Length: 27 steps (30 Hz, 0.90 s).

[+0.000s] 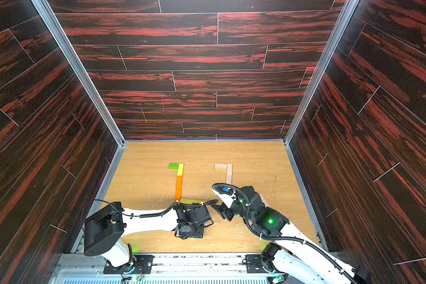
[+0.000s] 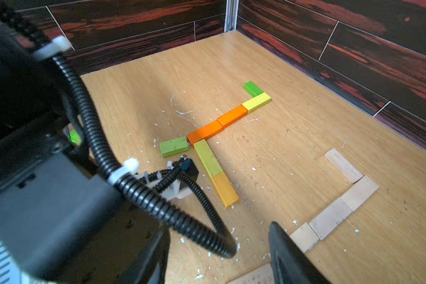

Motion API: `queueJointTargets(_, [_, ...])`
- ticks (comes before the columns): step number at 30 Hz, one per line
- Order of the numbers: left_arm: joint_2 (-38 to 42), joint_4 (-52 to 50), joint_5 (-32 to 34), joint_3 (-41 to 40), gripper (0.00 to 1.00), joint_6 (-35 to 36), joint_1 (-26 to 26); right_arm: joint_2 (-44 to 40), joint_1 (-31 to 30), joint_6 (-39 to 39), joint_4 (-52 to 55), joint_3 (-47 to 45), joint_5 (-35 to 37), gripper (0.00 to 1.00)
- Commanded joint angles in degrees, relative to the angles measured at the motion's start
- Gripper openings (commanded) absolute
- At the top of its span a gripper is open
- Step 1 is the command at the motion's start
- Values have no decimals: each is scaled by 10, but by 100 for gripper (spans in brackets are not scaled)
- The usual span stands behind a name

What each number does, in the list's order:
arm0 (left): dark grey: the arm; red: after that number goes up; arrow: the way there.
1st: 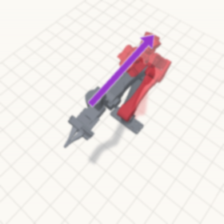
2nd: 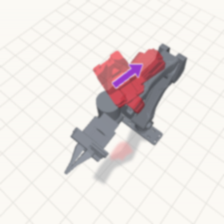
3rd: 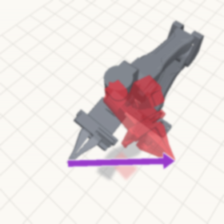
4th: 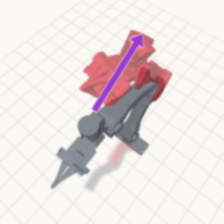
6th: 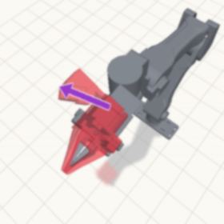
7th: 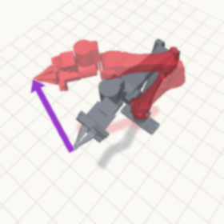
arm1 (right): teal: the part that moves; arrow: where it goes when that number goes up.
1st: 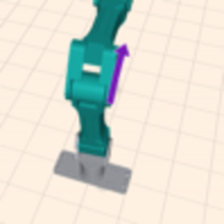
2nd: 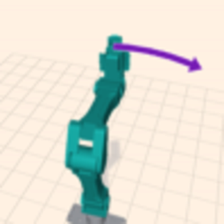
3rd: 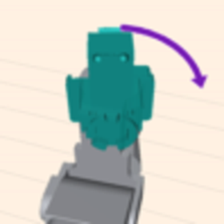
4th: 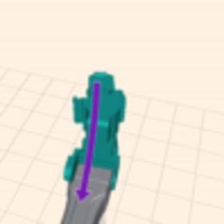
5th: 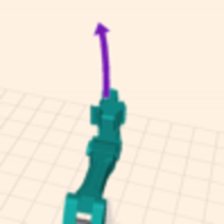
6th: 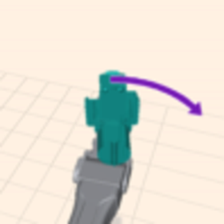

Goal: Assemble a giraffe with building blocks
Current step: Pick up the building block from the center of the board.

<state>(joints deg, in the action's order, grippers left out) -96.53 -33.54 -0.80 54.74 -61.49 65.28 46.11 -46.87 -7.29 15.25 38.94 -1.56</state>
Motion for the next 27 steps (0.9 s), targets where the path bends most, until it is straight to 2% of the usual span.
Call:
queueJointTargets(1, [-11,2,-6,-4,50,-2,2,3,1,8,2,8,11,64])
queueJointTargets(4, [-18,11,2,1,42,13,2,2,0,9,3,8,16,64])
queueJointTargets(7, [-35,-48,26,26,36,46,-6,-2,0,10,3,6,23,64])
queueJointTargets(15, [-81,-57,17,72,24,133,-32,-16,1,10,5,6,39,64])
queueJointTargets(20, [-106,-64,14,120,20,169,-35,-16,1,10,5,10,48,64])
queueJointTargets(27, [-130,-79,19,156,19,197,-54,-17,2,7,5,14,52,64])
